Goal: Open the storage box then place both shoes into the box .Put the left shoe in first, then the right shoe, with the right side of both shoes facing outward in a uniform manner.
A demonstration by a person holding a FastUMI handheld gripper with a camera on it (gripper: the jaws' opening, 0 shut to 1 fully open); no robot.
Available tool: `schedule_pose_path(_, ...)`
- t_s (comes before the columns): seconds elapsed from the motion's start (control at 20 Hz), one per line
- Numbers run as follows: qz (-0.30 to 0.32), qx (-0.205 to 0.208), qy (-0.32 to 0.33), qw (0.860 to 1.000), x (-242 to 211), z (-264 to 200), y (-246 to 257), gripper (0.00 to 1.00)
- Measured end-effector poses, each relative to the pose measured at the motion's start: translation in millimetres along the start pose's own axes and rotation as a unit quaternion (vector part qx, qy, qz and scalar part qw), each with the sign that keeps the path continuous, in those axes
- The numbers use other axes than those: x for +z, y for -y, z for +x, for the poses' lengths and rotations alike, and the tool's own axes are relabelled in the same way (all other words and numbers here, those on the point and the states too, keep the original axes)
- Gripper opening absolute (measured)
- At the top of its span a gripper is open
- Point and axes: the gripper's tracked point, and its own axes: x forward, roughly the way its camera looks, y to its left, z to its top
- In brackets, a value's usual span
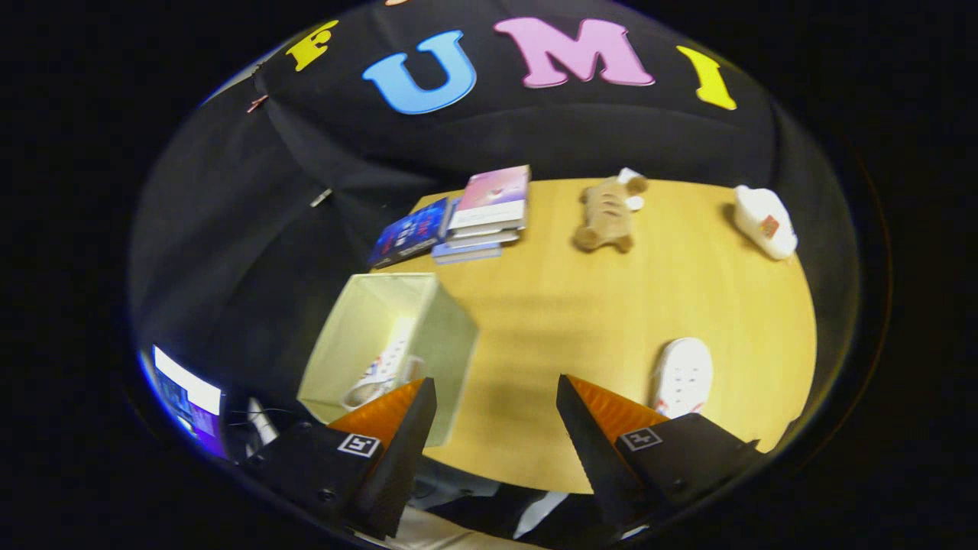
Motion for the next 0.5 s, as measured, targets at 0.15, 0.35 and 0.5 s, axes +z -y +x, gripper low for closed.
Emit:
schedule_pose_path(0.15, -0.005, -0.082, 0.0, 0.997, -35.9, -15.6, 82.1, 0.97)
schedule_pose_path(0.35, 0.004, -0.141, -0.038, 0.989, -100.0, -17.1, 147.0, 0.97)
schedule_pose_path(0.5, -0.012, -0.179, -0.057, 0.982, -132.4, -5.2, 183.8, 0.95)
